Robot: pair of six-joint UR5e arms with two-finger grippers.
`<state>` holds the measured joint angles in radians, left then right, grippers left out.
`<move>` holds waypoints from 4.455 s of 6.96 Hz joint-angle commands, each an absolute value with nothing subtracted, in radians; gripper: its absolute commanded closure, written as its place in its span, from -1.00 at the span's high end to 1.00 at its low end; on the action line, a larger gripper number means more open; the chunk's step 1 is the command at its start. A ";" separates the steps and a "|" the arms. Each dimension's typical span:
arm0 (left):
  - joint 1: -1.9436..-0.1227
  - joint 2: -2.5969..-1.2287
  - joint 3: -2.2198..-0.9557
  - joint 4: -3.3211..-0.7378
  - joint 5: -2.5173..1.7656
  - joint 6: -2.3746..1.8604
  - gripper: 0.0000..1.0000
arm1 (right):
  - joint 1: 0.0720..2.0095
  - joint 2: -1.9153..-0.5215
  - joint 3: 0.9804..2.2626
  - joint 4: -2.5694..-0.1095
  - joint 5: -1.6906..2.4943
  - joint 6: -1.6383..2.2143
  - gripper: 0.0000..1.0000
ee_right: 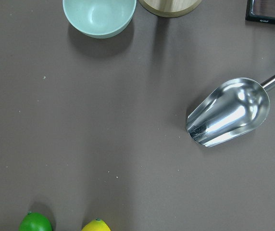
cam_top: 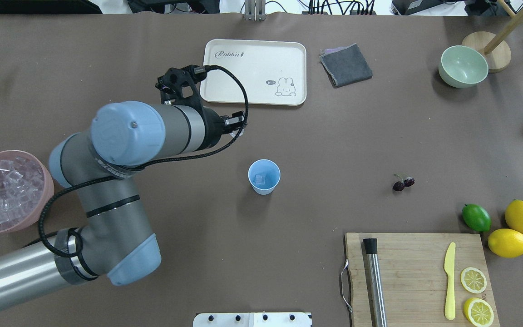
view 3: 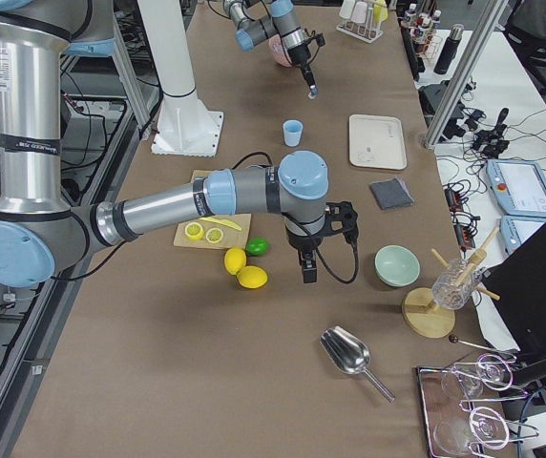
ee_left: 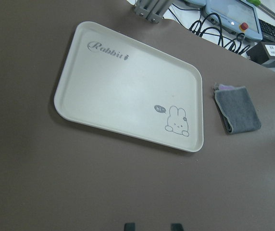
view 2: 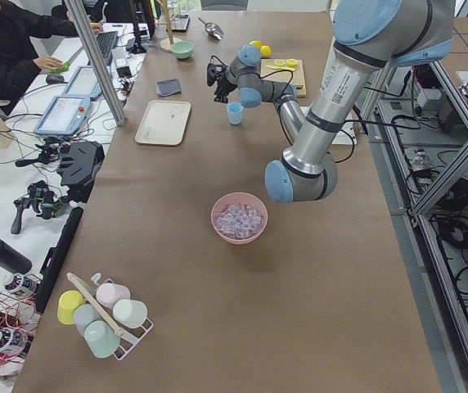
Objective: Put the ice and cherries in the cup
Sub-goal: 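Open the left gripper above the blue cup to drop the ice, then move the left gripper back down into the ice bowl, then grasp another ice cube in the pink bowl with the left gripper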
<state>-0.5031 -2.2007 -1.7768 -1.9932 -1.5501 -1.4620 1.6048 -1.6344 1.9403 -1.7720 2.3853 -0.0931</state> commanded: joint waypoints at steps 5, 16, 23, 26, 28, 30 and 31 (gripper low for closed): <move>-0.368 -2.235 -1.683 -2.022 -1.448 -1.489 -1.00 | 1.605 -1.635 1.941 -1.772 2.385 -0.092 1.00; -0.797 -1.838 -2.122 -1.585 -1.931 -0.987 0.93 | 1.595 -1.620 1.931 -1.773 2.387 -0.069 1.00; -0.902 -1.204 -1.967 -2.364 -2.121 -0.649 0.93 | 1.595 -1.624 1.921 -1.770 2.444 -0.071 1.00; -0.900 -1.190 -1.933 -2.365 -2.123 -0.649 0.84 | 1.595 -1.631 1.917 -1.770 2.442 -0.071 1.00; -0.896 -1.193 -1.922 -2.365 -2.147 -0.649 0.48 | 1.595 -1.628 1.921 -1.770 2.444 -0.071 1.00; -0.887 -1.203 -1.924 -2.364 -2.158 -0.650 0.45 | 1.595 -1.623 1.921 -1.770 2.442 -0.071 1.00; -0.882 -1.215 -1.919 -2.365 -2.160 -0.641 0.40 | 1.595 -1.623 1.916 -1.770 2.441 -0.071 1.00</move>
